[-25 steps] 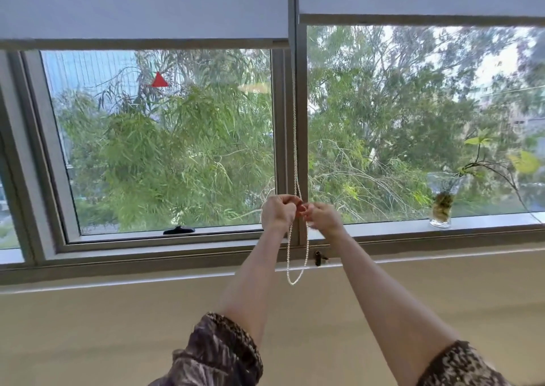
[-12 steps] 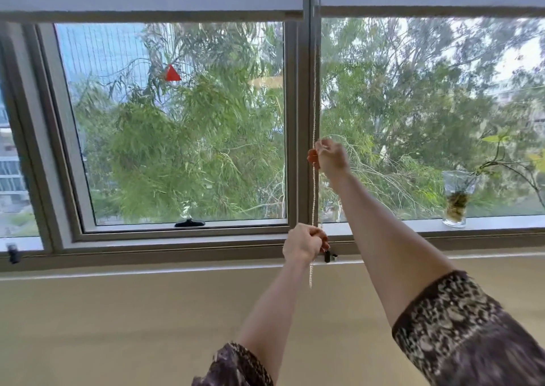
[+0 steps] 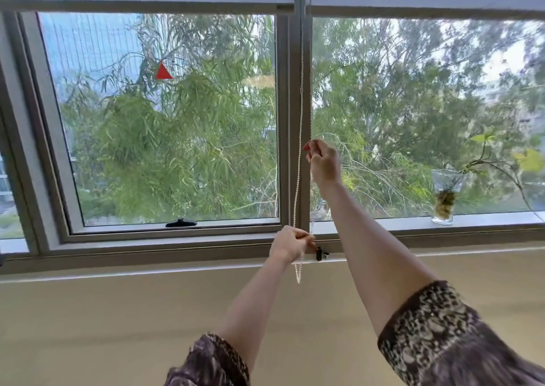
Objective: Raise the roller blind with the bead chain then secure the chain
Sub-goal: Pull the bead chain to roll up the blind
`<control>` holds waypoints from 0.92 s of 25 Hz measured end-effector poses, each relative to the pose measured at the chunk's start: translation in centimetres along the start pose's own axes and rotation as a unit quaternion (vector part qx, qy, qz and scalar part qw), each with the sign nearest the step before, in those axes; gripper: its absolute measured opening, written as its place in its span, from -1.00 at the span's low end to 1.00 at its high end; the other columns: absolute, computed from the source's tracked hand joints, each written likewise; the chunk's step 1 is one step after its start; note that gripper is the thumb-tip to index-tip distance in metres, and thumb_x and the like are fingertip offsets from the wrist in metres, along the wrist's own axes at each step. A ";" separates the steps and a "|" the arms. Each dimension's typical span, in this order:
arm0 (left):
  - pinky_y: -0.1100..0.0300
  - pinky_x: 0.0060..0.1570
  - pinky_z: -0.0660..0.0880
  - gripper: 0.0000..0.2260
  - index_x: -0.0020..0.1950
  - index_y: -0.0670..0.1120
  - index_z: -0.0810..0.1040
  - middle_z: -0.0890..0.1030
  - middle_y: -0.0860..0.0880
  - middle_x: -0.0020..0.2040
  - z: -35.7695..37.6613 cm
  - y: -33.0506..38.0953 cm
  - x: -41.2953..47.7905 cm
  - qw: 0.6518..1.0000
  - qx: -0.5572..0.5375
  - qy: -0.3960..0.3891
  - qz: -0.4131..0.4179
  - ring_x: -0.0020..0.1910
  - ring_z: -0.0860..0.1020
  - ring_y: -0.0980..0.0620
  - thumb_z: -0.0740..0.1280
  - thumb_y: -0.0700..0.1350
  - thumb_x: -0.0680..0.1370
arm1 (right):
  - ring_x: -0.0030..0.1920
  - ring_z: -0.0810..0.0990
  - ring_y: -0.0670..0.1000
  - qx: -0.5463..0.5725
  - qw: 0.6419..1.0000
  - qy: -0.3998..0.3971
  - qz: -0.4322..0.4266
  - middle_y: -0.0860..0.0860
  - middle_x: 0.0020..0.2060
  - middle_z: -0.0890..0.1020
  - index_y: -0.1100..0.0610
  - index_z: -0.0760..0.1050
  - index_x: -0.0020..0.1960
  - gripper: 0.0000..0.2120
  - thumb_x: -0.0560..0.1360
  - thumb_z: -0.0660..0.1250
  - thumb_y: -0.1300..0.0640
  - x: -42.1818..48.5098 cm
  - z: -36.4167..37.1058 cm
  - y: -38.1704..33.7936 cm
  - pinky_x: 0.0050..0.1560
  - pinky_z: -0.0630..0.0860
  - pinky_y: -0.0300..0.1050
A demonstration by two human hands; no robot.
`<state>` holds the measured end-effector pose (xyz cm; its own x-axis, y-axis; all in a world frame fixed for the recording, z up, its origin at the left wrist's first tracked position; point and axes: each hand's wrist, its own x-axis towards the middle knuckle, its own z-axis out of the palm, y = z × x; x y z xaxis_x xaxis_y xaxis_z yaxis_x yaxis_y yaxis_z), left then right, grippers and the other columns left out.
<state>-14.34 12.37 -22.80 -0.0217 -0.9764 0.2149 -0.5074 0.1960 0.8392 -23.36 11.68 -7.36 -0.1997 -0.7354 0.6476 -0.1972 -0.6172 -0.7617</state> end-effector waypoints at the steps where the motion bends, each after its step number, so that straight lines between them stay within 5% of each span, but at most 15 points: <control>1: 0.20 0.06 0.54 -0.84 0.04 -0.13 0.69 0.72 -0.12 -0.03 -0.4 0.1 0.2 1.000 0.001 0.004 0.002 -0.14 0.61 0.06 0.41 -0.11 0.51 | -0.21 0.51 -0.04 0.001 1.000 -0.004 0.002 0.07 -0.18 0.59 0.26 0.56 0.01 -0.78 0.59 0.14 0.26 0.0 -0.3 0.0 -0.21 0.48 -0.18; 3: 0.18 0.09 0.52 -0.76 0.16 -0.20 0.63 0.69 -0.17 0.04 -1.4 0.8 0.7 0.999 -0.039 0.022 0.002 -0.01 0.61 -0.04 0.40 -0.16 0.52 | -0.31 0.46 -0.10 0.021 1.000 -0.021 0.007 0.01 -0.26 0.55 0.27 0.55 -0.02 -0.79 0.59 0.13 0.28 -0.2 -0.9 0.4 -0.38 0.40 -0.36; 5: 0.18 -0.12 0.49 -0.77 0.16 -0.25 0.61 0.69 -0.14 -0.05 -2.9 2.4 1.0 0.991 -0.123 0.042 0.023 -0.10 0.55 -0.10 0.34 -0.18 0.56 | -0.35 0.43 -0.12 0.013 1.000 -0.025 0.011 0.00 -0.29 0.53 0.27 0.54 -0.04 -0.79 0.59 0.13 0.29 -1.3 -1.2 1.3 -0.46 0.34 -0.44; 9: 0.35 -0.42 0.43 -0.84 0.00 -0.12 0.65 0.69 -0.06 -0.11 -5.8 7.4 1.7 0.967 -0.233 0.086 0.062 -0.15 0.52 -0.04 0.29 -0.11 0.59 | -0.34 0.42 -0.09 -0.039 0.997 -0.055 0.028 0.05 -0.28 0.53 0.28 0.53 -0.10 -0.80 0.59 0.15 0.27 -4.8 -1.2 4.9 -0.35 0.36 -0.45; 12: 0.37 -0.44 0.41 -0.85 -0.04 -0.04 0.64 0.67 -0.06 -0.09 -7.1 11.0 2.4 0.962 -0.244 0.083 0.087 -0.14 0.46 -0.03 0.28 -0.08 0.59 | -0.41 0.33 -0.06 0.010 0.994 -0.095 0.061 -0.01 -0.42 0.46 0.15 0.47 -0.26 -0.73 0.58 0.17 0.31 -8.2 -0.5 7.0 -0.42 0.25 -0.31; 17: 0.46 -0.56 0.31 -0.84 0.07 -0.17 0.65 0.66 0.02 -0.19 -7.4 13.7 3.8 0.952 -0.258 0.144 0.081 -0.42 0.44 0.20 0.32 -0.17 0.56 | -0.37 0.41 -0.13 -0.003 0.990 -0.107 0.090 -0.06 -0.39 0.51 0.13 0.51 -0.25 -0.74 0.58 0.20 0.27 -11.3 0.2 8.5 -0.31 0.33 -0.26; 20: 0.31 -0.27 0.55 -0.86 0.03 -0.22 0.64 0.69 -0.09 -0.15 -7.6 14.1 4.0 0.938 -0.296 0.166 0.063 -0.26 0.59 0.07 0.32 -0.31 0.53 | -0.36 0.41 -0.10 0.010 0.987 -0.122 0.105 -0.02 -0.38 0.52 0.25 0.54 -0.17 -0.78 0.59 0.19 0.27 -11.0 0.0 8.5 -0.30 0.34 -0.25; 23: 0.06 -0.07 0.57 -0.84 -0.04 -0.15 0.65 0.67 -0.03 -0.22 -7.8 13.8 3.7 0.939 -0.284 0.181 0.065 -0.20 0.59 -0.02 0.32 -0.34 0.52 | -0.34 0.51 -0.02 -0.017 0.978 -0.158 0.139 0.07 -0.35 0.60 0.25 0.57 -0.12 -0.75 0.60 0.16 0.22 -10.0 -0.7 7.6 -0.29 0.43 -0.22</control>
<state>-14.75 12.20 -6.55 0.2952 -0.8664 0.4027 0.0232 0.4279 0.9035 -23.52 14.52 -19.61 0.0543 -0.9263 0.3728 -0.2104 -0.3756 -0.9026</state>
